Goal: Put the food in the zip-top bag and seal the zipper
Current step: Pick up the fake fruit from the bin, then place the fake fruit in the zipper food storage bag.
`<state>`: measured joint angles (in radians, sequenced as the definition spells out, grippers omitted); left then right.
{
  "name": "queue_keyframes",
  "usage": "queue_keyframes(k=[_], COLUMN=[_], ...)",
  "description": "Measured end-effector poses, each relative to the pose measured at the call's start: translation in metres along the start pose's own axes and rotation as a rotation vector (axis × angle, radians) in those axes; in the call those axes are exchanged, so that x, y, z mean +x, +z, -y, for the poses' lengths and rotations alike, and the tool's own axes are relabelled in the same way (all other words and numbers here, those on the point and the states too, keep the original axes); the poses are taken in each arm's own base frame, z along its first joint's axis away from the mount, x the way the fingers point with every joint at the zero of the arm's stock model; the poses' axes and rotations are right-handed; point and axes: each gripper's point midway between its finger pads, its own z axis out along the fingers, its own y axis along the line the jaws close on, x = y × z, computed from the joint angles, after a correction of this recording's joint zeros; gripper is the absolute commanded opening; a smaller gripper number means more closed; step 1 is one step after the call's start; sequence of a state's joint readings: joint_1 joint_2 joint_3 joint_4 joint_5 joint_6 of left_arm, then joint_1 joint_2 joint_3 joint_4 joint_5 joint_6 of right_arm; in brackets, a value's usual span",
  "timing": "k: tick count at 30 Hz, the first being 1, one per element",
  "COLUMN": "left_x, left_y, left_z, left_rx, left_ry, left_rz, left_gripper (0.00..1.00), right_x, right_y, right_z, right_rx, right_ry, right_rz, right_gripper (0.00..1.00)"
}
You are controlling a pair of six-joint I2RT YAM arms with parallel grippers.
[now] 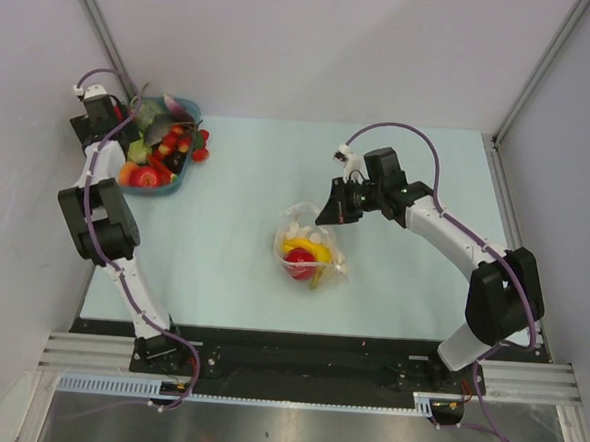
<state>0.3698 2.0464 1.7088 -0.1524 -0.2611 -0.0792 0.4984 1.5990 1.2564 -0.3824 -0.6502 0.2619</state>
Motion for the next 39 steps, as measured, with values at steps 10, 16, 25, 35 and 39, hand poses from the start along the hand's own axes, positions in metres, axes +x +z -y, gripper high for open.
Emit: queue_keyframes(k=[10, 16, 25, 35, 39], left_x=[0.02, 0.025, 0.025, -0.004, -0.023], left_y=[0.025, 0.029, 0.028, -0.021, -0.075], left_z=[-0.013, -0.012, -0.007, -0.004, 0.012], left_rx=[-0.028, -0.012, 0.035, 0.107, 0.205], left_ry=[0.027, 0.031, 0.038, 0.015, 0.023], left_rz=[-0.015, -0.027, -0.015, 0.043, 0.096], left_gripper=[0.93, 0.84, 0.44, 0.37, 0.37], right_x=[0.003, 0.004, 0.005, 0.004, 0.004], right_y=[0.006, 0.008, 0.009, 0.009, 0.009], right_z=[0.007, 0.011, 0.013, 0.013, 0.013], right_rx=[0.001, 0.003, 0.006, 0.005, 0.003], right_ry=[0.016, 0.03, 0.037, 0.037, 0.035], right_rz=[-0.014, -0.022, -0.024, -0.023, -0.021], right_gripper=[0.0, 0.0, 0.0, 0.0, 0.0])
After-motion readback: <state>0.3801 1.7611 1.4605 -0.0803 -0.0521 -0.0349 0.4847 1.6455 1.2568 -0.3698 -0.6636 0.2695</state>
